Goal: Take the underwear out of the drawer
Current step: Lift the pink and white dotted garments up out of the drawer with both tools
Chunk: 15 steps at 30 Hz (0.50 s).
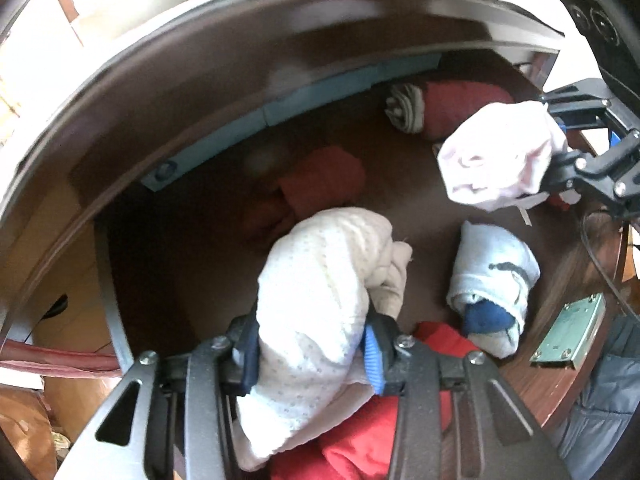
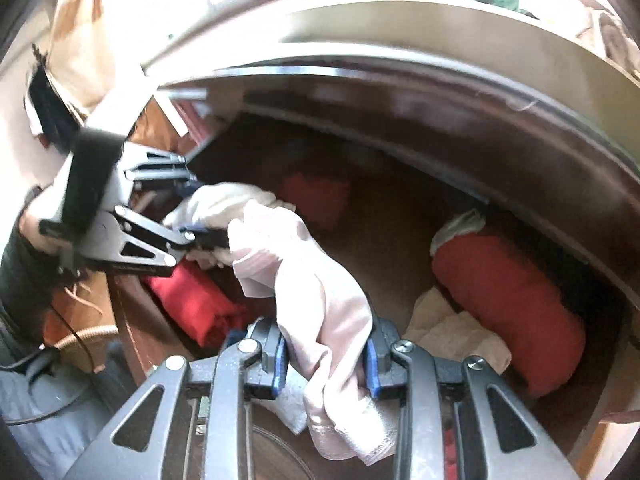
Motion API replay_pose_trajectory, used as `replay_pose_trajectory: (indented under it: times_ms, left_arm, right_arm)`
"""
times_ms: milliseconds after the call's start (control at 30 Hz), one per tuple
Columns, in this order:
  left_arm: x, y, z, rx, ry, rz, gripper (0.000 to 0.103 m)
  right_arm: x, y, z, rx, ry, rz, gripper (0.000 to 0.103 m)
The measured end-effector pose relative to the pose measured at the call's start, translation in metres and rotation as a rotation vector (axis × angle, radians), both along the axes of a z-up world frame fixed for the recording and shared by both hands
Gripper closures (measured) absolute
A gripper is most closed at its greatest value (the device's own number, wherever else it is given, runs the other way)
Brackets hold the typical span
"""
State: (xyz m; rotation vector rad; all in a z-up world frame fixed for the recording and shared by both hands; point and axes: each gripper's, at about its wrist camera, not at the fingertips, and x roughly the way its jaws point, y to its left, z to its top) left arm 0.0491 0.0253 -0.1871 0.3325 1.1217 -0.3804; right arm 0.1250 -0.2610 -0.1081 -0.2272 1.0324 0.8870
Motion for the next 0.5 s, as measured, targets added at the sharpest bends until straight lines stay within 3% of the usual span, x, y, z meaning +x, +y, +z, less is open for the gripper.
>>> replay_pose_trajectory:
  times_ms: [300, 500]
  left_arm:
    - [-0.016, 0.017, 0.010, -0.029, -0.088, 0.043, 0.064]
    - [-0.013, 0.020, 0.033, -0.072, -0.149, 0.091, 0.064]
  right_arm:
    - [0.001, -0.053, 0.007, 0.119, -0.044, -0.095, 0.071]
    - [-0.001, -0.084, 0.017, 0.197, -0.054, -0.131, 0.071]
